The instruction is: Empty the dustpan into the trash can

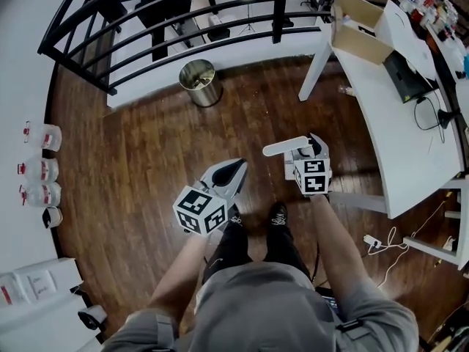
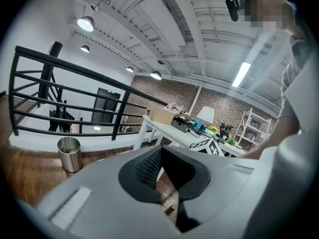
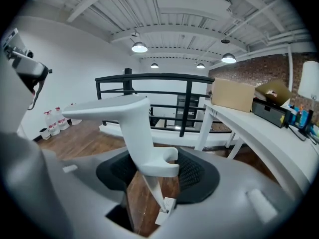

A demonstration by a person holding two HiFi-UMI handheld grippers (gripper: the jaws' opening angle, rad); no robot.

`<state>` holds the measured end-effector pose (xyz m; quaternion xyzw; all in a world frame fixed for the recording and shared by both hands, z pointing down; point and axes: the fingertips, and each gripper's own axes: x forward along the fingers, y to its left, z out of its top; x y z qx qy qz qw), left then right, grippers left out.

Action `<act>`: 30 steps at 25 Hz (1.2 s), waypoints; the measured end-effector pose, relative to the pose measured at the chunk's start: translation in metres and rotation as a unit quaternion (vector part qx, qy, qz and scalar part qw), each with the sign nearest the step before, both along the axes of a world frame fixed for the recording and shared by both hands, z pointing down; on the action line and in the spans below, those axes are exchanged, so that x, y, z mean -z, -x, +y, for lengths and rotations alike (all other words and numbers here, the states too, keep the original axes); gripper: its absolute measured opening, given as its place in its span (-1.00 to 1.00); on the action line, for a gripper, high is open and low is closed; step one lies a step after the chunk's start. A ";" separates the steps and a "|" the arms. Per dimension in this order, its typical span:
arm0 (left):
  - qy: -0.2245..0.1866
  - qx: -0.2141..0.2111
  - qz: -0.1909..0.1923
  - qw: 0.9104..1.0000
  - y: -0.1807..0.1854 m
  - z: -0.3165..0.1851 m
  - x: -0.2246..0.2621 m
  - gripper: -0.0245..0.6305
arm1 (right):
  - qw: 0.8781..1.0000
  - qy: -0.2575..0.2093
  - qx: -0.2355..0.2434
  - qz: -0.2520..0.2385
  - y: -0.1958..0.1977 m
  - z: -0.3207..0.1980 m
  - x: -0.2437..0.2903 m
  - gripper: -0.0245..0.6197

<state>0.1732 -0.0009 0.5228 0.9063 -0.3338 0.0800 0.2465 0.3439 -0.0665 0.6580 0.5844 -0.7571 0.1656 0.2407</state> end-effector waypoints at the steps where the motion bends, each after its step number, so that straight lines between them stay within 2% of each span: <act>1: 0.000 0.001 0.002 1.000 0.001 0.001 0.001 -0.91 | 1.000 -0.004 0.002 -0.002 0.001 -0.001 0.006 -0.27; 6: -0.003 0.013 0.006 1.000 0.007 0.007 0.005 -0.91 | 1.000 -0.016 0.018 -0.019 0.015 -0.004 0.041 -0.27; 13: -0.019 0.047 0.013 0.999 0.044 0.006 0.019 -0.91 | 0.997 -0.034 0.062 -0.029 0.061 -0.021 0.112 -0.27; 20: -0.040 0.077 0.027 0.996 0.112 -0.014 0.038 -0.91 | 0.991 -0.054 0.125 -0.012 0.148 -0.056 0.182 -0.27; 30: -0.067 0.095 0.038 0.992 0.206 -0.063 0.064 -0.91 | 0.978 -0.088 0.189 0.009 0.278 -0.124 0.256 -0.27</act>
